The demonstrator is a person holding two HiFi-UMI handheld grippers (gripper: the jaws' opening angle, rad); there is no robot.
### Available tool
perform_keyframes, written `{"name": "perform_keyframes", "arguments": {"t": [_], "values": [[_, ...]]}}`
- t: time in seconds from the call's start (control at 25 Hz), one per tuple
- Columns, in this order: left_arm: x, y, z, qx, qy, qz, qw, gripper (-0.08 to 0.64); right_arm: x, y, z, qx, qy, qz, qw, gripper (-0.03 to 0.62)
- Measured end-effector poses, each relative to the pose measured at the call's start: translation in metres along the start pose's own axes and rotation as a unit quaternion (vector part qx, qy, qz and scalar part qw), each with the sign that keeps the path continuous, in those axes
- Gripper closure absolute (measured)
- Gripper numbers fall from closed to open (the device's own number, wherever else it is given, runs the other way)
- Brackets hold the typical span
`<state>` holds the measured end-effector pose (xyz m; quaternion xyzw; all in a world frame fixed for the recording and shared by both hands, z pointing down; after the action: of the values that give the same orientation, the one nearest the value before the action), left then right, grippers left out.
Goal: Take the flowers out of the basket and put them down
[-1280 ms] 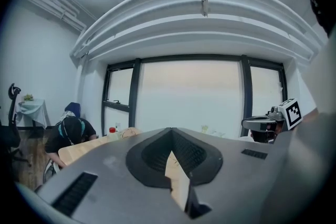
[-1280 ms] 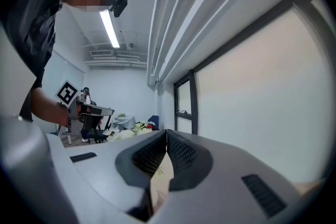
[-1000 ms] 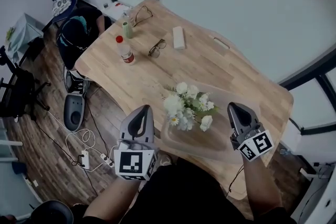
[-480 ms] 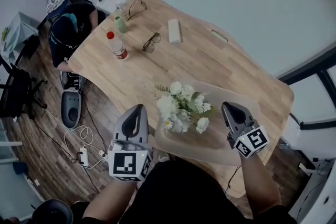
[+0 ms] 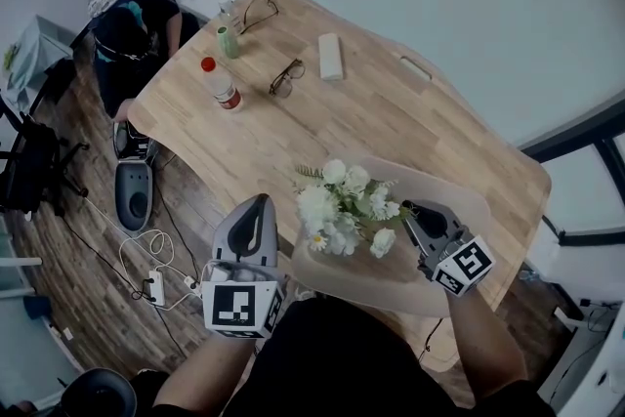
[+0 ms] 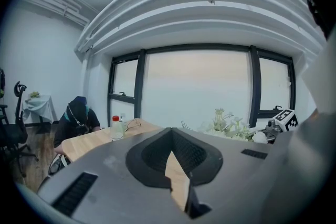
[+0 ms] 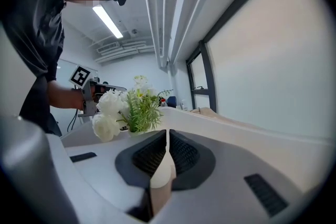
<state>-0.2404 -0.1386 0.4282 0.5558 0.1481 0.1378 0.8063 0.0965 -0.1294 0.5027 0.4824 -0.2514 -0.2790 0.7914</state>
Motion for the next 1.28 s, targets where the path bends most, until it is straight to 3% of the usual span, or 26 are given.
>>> {"name": "perform_keyframes", "arguments": {"t": [0.32, 0.56, 0.96, 1.28], "values": [[-0.004, 0.002, 0.002, 0.001, -0.004, -0.007, 1.0, 0.555, -0.009, 0.005, 0.019, -0.031, -0.041, -0.037, 0.998, 0.561], [-0.011, 0.001, 0.0, -0.002, -0.01, -0.012, 0.9999, 0.555, -0.017, 0.006, 0.035, -0.045, -0.072, -0.047, 0.995, 0.448], [-0.022, -0.003, -0.009, -0.001, -0.029, -0.009, 0.9995, 0.555, -0.028, 0.004, 0.062, -0.042, -0.118, -0.062, 0.99, 0.362], [-0.028, -0.006, -0.018, -0.007, -0.041, -0.008, 0.9991, 0.555, -0.033, -0.001, 0.078, -0.036, -0.137, -0.072, 0.987, 0.334]]}}
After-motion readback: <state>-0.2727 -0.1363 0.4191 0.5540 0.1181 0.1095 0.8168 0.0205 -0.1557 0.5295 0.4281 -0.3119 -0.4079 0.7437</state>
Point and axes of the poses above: the fingertips, and each gripper's own axes: z forward along the fingers, x to its right, y out of its underside, the point moved 10 cm from there along -z, backward along the fingers, and after that the axes turned 7 degrees about -x, right-handed, at the moved point
